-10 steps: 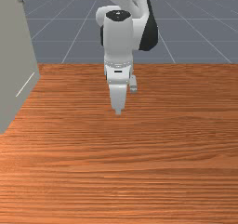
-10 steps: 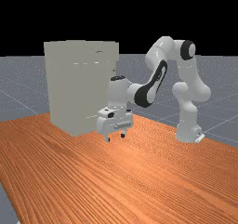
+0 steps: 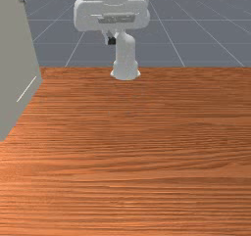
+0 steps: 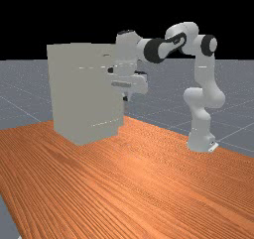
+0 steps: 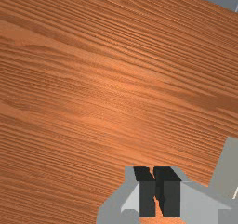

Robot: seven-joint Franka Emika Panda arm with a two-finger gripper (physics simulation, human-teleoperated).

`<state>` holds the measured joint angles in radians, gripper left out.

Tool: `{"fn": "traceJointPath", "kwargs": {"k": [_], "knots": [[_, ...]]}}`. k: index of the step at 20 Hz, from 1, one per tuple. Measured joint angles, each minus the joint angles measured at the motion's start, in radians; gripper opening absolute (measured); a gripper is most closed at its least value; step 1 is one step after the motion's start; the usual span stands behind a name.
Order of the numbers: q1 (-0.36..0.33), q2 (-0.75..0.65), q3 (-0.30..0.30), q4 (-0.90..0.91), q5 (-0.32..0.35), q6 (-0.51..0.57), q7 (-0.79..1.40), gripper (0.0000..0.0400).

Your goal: Open the drawer

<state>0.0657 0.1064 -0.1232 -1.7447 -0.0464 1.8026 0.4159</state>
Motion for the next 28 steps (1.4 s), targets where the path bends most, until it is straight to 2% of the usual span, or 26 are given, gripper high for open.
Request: {"fn": "traceJointPath", "kwargs": {"k": [2,5,11,16,19,23,24,25,26,28], "knots": [[0.009,0.006,-0.01,0.015,0.003,-0.036,0.249,0.0007],[0.013,0.012,-0.015,0.022,0.007,-0.057,0.361,0.0002],[0.018,-0.032,-0.014,0.038,-0.002,-0.116,0.389,0.0],[0.015,-0.123,-0.02,0.162,-0.025,-0.15,0.38,0.0],[-0.01,-0.12,-0.055,0.271,-0.026,-0.205,0.37,0.0],[-0.092,-0.075,-0.137,0.402,-0.024,-0.224,0.339,0.0],[-0.115,-0.061,-0.157,0.439,-0.027,-0.229,0.326,0.0157],[-0.135,-0.05,-0.174,0.47,-0.03,-0.231,0.314,0.0252],[-0.155,-0.036,-0.191,0.499,-0.032,-0.231,0.305,0.031],[-0.196,0.005,-0.225,0.563,-0.034,-0.229,0.289,0.0367]]}}
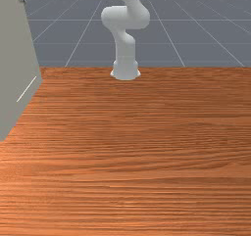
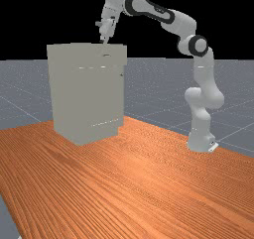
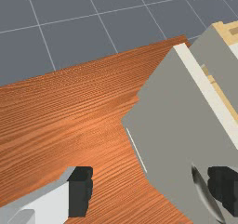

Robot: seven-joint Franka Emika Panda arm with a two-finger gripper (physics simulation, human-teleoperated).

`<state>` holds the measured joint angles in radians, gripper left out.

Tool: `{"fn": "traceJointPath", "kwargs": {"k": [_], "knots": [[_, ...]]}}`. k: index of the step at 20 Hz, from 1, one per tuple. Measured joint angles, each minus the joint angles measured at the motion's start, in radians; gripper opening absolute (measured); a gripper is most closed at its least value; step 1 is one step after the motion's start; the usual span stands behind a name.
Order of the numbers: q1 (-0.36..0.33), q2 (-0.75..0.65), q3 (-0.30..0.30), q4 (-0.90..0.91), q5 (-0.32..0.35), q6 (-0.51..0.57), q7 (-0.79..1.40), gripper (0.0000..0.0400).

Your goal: Open the drawer

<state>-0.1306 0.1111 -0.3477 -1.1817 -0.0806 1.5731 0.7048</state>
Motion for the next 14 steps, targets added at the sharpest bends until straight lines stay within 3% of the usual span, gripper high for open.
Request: {"fn": "traceJointPath", "kwargs": {"k": [5,14], "knots": [[-0.063,0.112,-0.044,0.12,-0.018,0.0,-0.015,0.0397],[-0.063,0.133,-0.058,0.145,-0.019,-0.007,-0.045,0.0399]]}}
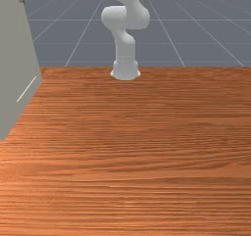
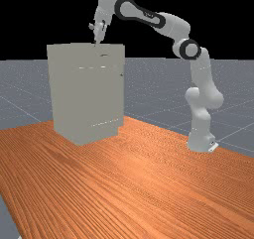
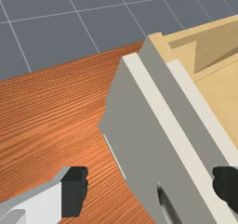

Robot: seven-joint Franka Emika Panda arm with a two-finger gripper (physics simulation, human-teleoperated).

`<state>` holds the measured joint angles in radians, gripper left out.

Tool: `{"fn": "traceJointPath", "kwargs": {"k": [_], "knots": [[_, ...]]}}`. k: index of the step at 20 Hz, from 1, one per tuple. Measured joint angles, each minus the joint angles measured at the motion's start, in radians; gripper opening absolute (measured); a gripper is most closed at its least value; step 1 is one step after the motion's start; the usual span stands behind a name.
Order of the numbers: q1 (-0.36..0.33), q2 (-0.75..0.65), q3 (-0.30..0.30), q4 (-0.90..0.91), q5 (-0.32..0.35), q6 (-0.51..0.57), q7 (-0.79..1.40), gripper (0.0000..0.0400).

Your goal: Open the drawer

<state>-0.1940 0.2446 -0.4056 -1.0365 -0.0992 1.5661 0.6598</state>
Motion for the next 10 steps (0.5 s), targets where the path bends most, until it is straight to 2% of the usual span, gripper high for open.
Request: {"fn": "traceJointPath", "kwargs": {"k": [4,10], "knots": [[0.009,-0.002,-0.008,-0.005,0.006,0.002,-0.002,0.04],[0.031,-0.066,0.009,-0.066,0.081,-0.014,-0.016,0.04]]}}
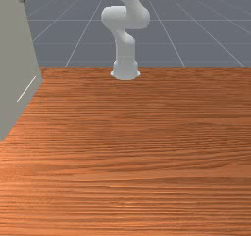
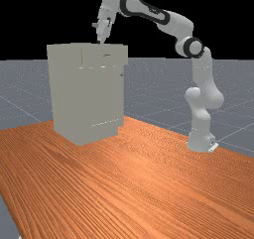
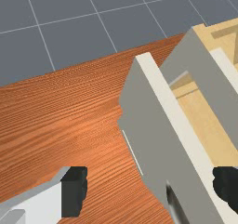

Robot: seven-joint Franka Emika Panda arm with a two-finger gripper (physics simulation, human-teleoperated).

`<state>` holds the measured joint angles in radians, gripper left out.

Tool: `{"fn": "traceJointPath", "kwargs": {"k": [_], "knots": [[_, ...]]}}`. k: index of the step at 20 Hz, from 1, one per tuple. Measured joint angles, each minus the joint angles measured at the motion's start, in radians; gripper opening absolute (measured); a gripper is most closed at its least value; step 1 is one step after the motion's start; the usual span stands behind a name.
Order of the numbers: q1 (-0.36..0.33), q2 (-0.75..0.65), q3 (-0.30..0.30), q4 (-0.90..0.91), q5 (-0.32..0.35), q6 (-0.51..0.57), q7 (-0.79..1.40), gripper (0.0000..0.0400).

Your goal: Open the drawer

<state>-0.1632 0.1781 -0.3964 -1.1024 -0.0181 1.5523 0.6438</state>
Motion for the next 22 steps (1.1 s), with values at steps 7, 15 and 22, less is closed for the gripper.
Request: {"fn": "traceJointPath", "kwargs": {"k": [7,15,22], "knots": [[0.055,-0.073,0.063,-0.051,0.026,-0.087,0.019,0.04],[0.093,-0.134,0.147,-0.107,0.017,-0.127,0.061,0.04],[0.096,-0.069,0.175,-0.014,0.014,-0.187,0.063,0.04]]}}
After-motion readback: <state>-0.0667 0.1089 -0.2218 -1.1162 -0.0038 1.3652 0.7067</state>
